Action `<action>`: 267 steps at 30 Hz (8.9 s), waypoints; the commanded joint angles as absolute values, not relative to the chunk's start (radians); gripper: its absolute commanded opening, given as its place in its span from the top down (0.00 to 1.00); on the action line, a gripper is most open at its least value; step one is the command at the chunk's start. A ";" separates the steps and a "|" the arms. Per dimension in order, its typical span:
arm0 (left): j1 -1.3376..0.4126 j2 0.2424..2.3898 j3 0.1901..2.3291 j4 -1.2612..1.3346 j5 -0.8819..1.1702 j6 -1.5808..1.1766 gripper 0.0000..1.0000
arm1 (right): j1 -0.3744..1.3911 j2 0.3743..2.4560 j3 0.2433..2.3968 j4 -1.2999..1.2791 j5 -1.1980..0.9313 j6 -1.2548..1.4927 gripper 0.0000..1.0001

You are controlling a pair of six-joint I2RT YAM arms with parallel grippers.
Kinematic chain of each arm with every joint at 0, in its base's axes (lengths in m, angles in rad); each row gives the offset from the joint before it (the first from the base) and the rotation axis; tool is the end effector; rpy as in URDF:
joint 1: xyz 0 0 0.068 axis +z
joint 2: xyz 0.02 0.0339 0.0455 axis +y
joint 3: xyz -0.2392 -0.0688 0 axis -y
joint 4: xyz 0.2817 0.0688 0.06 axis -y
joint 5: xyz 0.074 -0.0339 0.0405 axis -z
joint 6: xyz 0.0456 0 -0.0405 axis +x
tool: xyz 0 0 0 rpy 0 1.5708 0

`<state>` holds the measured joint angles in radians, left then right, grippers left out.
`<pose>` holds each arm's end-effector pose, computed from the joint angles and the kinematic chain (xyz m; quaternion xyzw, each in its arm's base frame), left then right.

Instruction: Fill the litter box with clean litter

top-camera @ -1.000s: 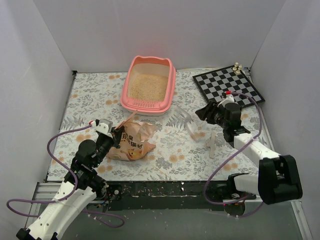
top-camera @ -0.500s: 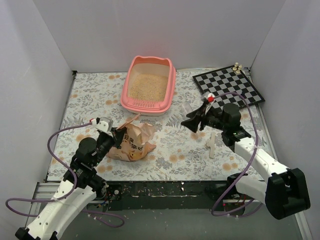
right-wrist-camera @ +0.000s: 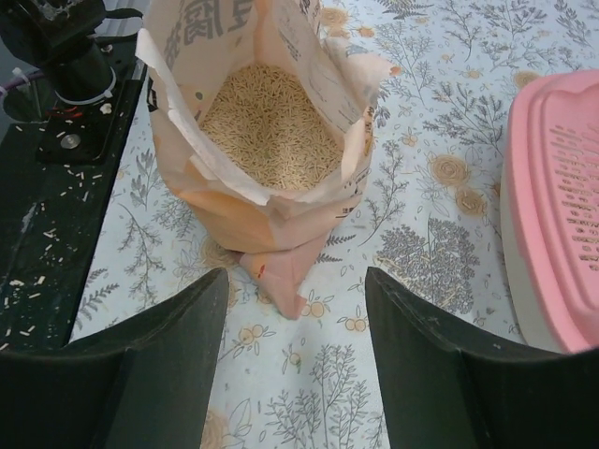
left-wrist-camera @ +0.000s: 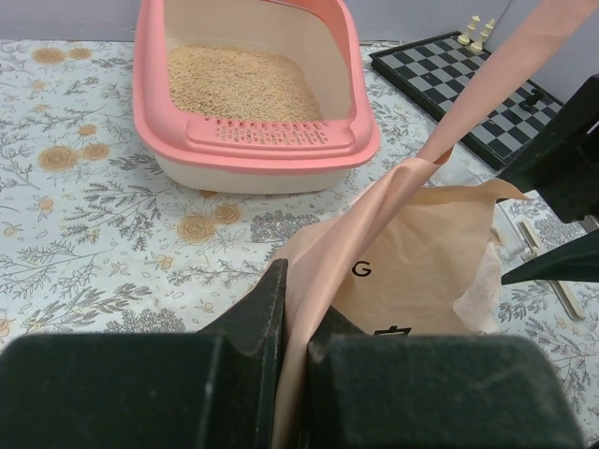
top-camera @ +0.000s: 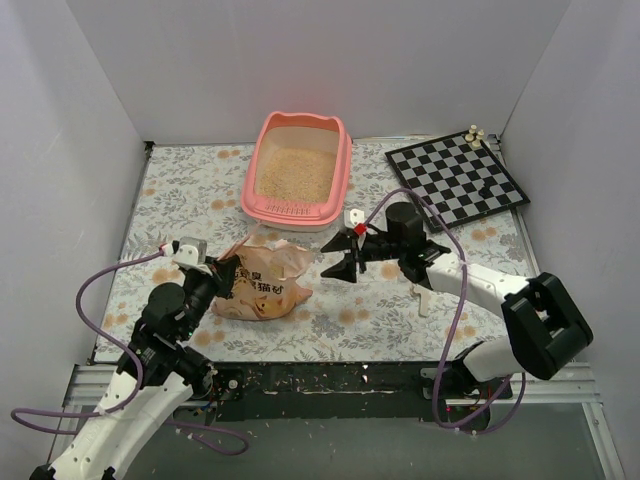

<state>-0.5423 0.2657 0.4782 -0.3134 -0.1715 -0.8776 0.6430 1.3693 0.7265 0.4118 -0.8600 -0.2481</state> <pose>0.1498 -0.0812 0.2824 -0.1800 0.7192 -0.3873 0.5481 0.2470 0.2283 0.2033 -0.5406 0.5314 0.4311 0.4893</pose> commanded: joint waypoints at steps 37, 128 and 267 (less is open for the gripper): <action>-0.543 0.212 0.515 -0.319 -0.357 -0.910 1.00 | 0.792 1.913 0.874 1.695 -0.947 0.476 0.38; -0.459 0.750 0.580 0.011 0.471 -1.187 1.00 | 0.256 0.851 0.457 0.447 -0.937 0.698 0.99; -0.313 0.660 0.531 -0.399 0.721 -1.471 0.54 | 0.859 1.227 0.913 -0.442 -0.394 -0.310 0.99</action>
